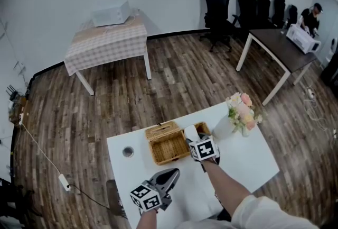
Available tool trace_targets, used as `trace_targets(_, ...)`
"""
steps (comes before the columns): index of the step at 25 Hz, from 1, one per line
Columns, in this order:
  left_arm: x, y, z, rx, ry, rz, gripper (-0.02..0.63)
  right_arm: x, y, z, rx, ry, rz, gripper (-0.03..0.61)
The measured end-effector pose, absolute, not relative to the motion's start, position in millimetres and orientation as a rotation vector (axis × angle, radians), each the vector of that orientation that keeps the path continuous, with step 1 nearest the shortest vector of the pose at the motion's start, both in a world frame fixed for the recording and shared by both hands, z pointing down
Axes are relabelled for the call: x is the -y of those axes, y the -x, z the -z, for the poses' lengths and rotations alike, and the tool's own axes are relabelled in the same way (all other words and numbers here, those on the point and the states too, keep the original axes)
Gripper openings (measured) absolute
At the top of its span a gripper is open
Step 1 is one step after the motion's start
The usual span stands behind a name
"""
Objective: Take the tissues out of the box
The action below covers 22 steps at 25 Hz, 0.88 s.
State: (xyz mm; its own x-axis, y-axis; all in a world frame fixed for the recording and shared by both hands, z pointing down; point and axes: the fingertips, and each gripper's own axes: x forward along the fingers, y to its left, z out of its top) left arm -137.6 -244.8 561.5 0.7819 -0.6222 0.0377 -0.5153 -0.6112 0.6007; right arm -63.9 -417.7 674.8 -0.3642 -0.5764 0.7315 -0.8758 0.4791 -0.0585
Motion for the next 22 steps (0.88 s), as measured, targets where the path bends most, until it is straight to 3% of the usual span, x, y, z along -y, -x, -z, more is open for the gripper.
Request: trace_targets(22,235.3,123.5,-546.0,0.835,-2.412,0.241,0.0,407.9,58.0,-636.1,2.162,-1.222,-0.568,0.253)
